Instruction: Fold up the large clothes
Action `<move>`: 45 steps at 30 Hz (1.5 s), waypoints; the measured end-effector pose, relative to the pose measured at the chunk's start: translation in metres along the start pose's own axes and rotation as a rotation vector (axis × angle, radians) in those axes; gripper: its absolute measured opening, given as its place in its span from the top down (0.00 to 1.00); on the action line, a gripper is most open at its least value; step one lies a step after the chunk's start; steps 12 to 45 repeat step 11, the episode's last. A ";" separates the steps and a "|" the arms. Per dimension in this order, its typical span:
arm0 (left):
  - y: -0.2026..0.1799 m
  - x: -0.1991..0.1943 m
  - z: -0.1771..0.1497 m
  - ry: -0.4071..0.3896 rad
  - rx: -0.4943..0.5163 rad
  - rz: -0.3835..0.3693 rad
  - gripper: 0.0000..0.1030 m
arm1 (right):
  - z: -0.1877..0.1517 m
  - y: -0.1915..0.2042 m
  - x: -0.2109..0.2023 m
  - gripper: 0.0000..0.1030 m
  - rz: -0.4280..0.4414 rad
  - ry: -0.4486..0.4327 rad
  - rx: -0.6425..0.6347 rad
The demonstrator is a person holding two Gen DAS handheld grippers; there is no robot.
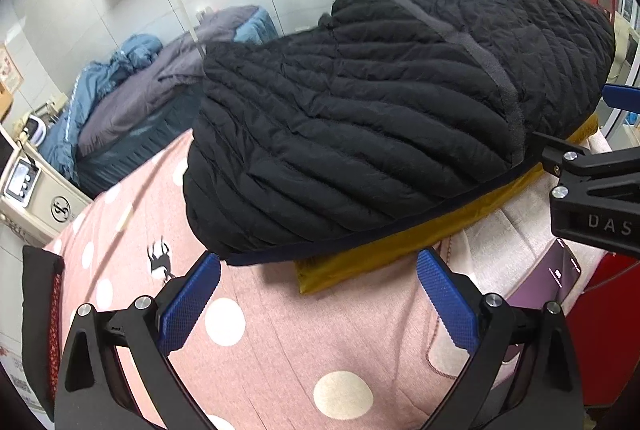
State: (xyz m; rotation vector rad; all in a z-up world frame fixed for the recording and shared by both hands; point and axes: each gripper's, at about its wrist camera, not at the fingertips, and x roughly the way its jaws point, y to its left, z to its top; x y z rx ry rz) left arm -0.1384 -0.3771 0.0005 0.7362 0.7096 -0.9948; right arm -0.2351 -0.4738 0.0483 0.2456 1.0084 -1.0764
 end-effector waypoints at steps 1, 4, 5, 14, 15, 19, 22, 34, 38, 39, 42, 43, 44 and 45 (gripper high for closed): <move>0.000 0.001 0.000 0.005 0.002 0.000 0.06 | 0.000 -0.001 0.000 0.06 -0.001 0.000 0.002; 0.001 0.002 0.001 0.017 -0.006 0.000 0.06 | -0.001 -0.002 -0.001 0.06 -0.003 0.000 0.008; 0.001 0.002 0.002 0.020 -0.007 0.001 0.06 | -0.002 -0.002 -0.001 0.06 -0.003 0.000 0.009; 0.002 0.003 0.003 0.037 -0.016 -0.002 0.06 | -0.003 -0.002 -0.001 0.06 -0.003 0.001 0.009; 0.002 0.003 0.003 0.037 -0.016 -0.002 0.06 | -0.003 -0.002 -0.001 0.06 -0.003 0.001 0.009; 0.002 0.003 0.003 0.037 -0.016 -0.002 0.06 | -0.003 -0.002 -0.001 0.06 -0.003 0.001 0.009; 0.002 0.003 0.003 0.037 -0.016 -0.002 0.06 | -0.003 -0.002 -0.001 0.06 -0.003 0.001 0.009; 0.002 0.003 0.003 0.037 -0.016 -0.002 0.06 | -0.003 -0.002 -0.001 0.06 -0.003 0.001 0.009; 0.002 0.003 0.003 0.037 -0.016 -0.002 0.06 | -0.003 -0.002 -0.001 0.06 -0.003 0.001 0.009; 0.002 0.003 0.003 0.037 -0.016 -0.002 0.06 | -0.003 -0.002 -0.001 0.06 -0.003 0.001 0.009; 0.002 0.003 0.003 0.037 -0.016 -0.002 0.06 | -0.003 -0.002 -0.001 0.06 -0.003 0.001 0.009; 0.002 0.003 0.003 0.037 -0.016 -0.002 0.06 | -0.003 -0.002 -0.001 0.06 -0.003 0.001 0.009; 0.002 0.003 0.003 0.037 -0.016 -0.002 0.06 | -0.003 -0.002 -0.001 0.06 -0.003 0.001 0.009; 0.002 0.003 0.003 0.037 -0.016 -0.002 0.06 | -0.003 -0.002 -0.001 0.06 -0.003 0.001 0.009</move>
